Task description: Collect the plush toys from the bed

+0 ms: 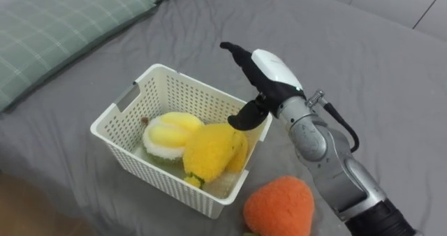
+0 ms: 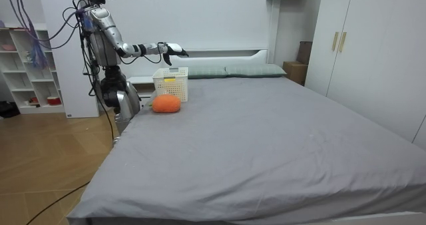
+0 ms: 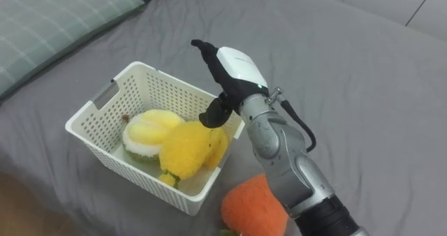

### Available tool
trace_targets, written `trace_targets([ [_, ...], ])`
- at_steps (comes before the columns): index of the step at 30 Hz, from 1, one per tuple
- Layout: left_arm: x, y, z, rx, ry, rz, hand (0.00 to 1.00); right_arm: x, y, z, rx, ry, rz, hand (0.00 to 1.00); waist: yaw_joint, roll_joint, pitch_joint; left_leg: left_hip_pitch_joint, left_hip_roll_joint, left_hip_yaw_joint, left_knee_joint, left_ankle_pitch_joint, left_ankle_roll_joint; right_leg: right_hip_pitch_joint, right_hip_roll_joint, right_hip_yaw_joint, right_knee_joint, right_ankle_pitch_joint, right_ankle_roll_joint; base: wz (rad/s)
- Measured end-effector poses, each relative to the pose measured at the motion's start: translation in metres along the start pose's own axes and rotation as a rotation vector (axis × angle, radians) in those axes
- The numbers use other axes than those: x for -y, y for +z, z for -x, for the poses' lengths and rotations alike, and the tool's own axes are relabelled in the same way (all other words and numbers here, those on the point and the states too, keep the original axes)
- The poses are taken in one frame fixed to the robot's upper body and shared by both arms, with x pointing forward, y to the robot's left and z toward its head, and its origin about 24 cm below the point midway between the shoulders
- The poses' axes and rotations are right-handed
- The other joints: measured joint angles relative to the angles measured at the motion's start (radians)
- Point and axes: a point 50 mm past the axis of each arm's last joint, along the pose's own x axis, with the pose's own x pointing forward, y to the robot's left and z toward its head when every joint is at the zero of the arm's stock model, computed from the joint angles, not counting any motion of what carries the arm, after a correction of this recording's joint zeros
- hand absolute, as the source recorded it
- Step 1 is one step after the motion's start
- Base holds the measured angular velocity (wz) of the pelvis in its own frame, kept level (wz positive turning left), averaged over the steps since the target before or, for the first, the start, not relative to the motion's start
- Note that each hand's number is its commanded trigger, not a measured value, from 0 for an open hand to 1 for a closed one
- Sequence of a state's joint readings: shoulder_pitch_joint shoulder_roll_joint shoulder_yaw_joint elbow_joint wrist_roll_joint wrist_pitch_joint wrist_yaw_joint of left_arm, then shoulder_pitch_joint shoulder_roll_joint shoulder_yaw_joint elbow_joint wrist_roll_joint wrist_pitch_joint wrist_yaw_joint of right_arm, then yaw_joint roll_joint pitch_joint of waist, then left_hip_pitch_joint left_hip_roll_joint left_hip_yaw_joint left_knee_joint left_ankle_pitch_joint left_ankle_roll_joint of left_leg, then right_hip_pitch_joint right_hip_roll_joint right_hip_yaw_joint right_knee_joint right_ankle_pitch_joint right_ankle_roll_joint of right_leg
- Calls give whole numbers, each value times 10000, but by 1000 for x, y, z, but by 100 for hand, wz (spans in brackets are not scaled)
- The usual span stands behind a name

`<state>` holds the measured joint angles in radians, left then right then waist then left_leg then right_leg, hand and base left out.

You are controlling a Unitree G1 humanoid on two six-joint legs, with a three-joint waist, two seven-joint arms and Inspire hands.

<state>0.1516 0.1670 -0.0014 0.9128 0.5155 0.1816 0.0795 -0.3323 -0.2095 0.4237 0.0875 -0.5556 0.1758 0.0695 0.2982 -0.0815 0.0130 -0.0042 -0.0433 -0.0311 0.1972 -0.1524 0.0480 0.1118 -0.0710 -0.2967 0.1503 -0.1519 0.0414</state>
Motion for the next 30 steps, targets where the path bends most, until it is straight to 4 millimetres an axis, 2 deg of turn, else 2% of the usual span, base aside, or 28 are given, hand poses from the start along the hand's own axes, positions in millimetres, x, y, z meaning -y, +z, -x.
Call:
trace_targets([
  [8, -4, -2, 0, -115, 119, 271, 0, -3, -5, 0, -222, 180, -5, 0, 75, -95, -61, 17, 5, 9, -2, 0, 0, 7, 7, 52, -1, 0, 0, 0],
  [16, -3, -4, 0, -162, 124, 344, 0, -2, -14, -1, -564, 203, -540, 0, 59, -120, -22, 257, 35, 201, -144, 0, 3, 99, 10, 221, 1, 1, 0, -7],
  [24, 5, -7, 2, -282, -85, 408, 0, 24, -31, 3, -938, -1256, -2682, 0, -286, 7, 36, 258, 50, 305, -150, -10, 13, 59, 10, 326, 5, 1, 0, -3],
  [29, 16, -21, 6, -667, -147, 565, 0, 21, -52, 14, -1538, -1717, -4149, 0, -694, 143, 39, 319, 73, 430, -162, -17, 19, 85, 19, 435, 4, 1, 1, -5],
  [30, 18, -25, 7, -810, -183, 754, 0, 17, -60, 16, -1888, -1777, -4324, 0, -785, 207, 2, 351, 79, 461, -166, -23, 26, 114, 17, 444, 5, 1, 1, -9],
])
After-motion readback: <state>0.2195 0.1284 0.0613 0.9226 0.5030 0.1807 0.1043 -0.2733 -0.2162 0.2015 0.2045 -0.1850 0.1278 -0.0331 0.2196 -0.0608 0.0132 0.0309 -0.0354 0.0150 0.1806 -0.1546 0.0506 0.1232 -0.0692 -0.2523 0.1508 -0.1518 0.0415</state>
